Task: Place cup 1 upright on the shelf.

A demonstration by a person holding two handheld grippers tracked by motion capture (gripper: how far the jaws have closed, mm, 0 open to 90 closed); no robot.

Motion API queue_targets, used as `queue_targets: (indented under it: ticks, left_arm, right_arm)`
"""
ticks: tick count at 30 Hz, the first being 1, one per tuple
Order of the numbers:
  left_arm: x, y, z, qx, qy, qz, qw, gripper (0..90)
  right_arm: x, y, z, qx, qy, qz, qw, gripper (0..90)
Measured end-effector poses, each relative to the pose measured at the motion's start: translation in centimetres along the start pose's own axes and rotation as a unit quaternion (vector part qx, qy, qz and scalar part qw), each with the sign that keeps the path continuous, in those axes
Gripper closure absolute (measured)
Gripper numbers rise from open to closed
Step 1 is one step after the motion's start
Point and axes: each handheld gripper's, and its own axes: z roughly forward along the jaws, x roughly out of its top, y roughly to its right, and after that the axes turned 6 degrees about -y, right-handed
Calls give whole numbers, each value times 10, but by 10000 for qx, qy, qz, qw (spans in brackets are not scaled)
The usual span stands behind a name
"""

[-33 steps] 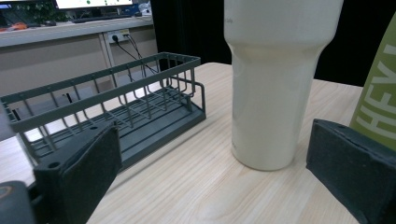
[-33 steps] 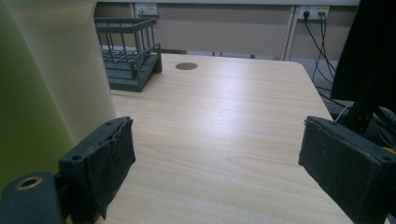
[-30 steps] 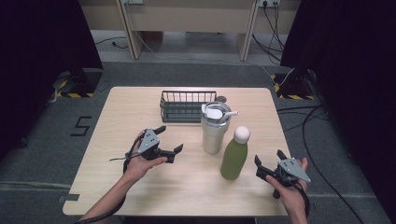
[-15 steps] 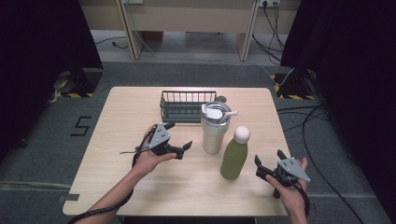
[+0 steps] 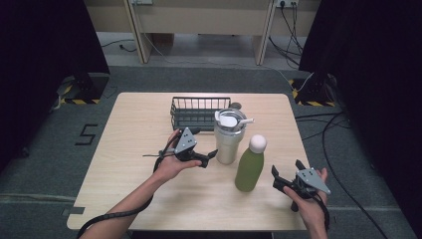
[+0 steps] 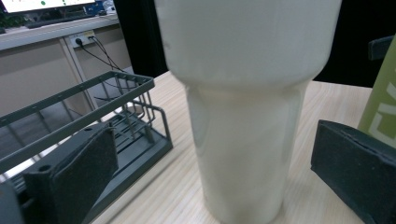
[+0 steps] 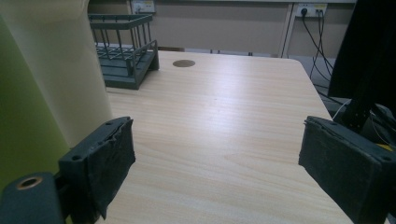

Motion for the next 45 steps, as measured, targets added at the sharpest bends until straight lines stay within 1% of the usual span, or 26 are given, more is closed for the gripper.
queue_targets:
  ticks: [8,13,18,20,23,28,34,36,39,41,45]
  left_arm:
    - [5,8,22,-131,6,-29,9999,0]
    - [6,11,32,-163,-3,-15,9999,0]
    - [5,13,41,-183,-23,-48,9998,0]
    - [6,14,45,-181,6,-95,9998,0]
    - [6,15,48,-185,22,-116,9998,0]
    - [5,15,55,-187,37,-99,9998,0]
    - [5,16,61,-186,100,-146,9997,0]
    - [4,16,63,-188,93,-127,9997,7]
    - [3,16,65,-213,130,-180,9995,18]
    - [2,16,66,-249,153,-190,9994,41]
    - [2,17,68,-264,174,-145,9994,65]
  right_arm:
    - [-1,1,0,-7,-16,-2,10000,105]
    - [-1,2,0,-4,-20,13,10000,105]
    - [-2,3,0,-8,-31,25,10000,105]
    - [-2,3,0,-9,-25,33,10000,105]
    - [-3,3,0,-19,-45,65,10000,105]
    - [-3,3,1,-24,-45,43,10000,105]
    - [-4,4,1,-34,-62,44,10000,105]
    - [-4,4,1,-46,-54,50,10000,105]
    - [-4,5,1,-49,-61,51,10000,105]
    - [-5,5,1,-47,-50,46,10000,105]
    - [-5,5,1,-51,-56,40,10000,105]
